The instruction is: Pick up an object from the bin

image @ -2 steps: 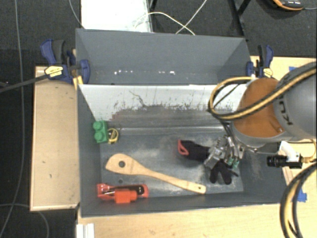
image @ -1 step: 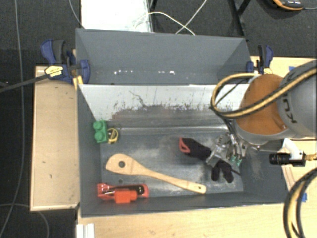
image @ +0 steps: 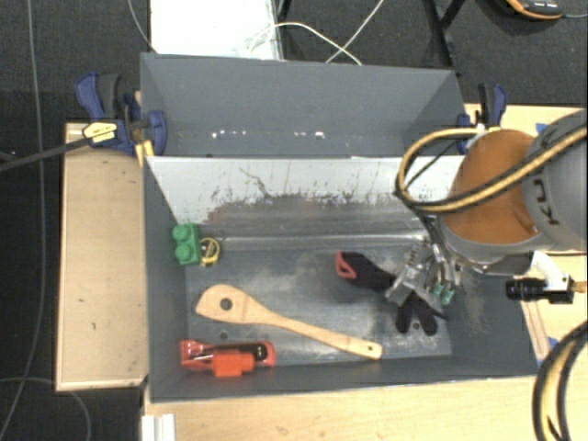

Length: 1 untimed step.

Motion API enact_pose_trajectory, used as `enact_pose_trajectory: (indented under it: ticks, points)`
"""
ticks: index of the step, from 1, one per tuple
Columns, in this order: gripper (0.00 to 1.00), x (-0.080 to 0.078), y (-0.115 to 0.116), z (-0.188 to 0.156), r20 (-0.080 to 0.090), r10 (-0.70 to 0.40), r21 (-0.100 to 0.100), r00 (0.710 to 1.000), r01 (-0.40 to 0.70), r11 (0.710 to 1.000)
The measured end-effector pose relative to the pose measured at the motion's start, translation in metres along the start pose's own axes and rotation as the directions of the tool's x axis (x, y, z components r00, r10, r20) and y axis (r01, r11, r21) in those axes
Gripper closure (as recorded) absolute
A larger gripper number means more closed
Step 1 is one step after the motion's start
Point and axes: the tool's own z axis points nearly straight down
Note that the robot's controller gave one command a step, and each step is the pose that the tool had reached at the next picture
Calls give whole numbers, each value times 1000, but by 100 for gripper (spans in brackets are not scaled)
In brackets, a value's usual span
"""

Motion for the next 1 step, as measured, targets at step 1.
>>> enact_pose_trajectory:
  ticks: [1]
  points:
    - [100,0,0,-21,-1,-5,0,1000,5,1000]
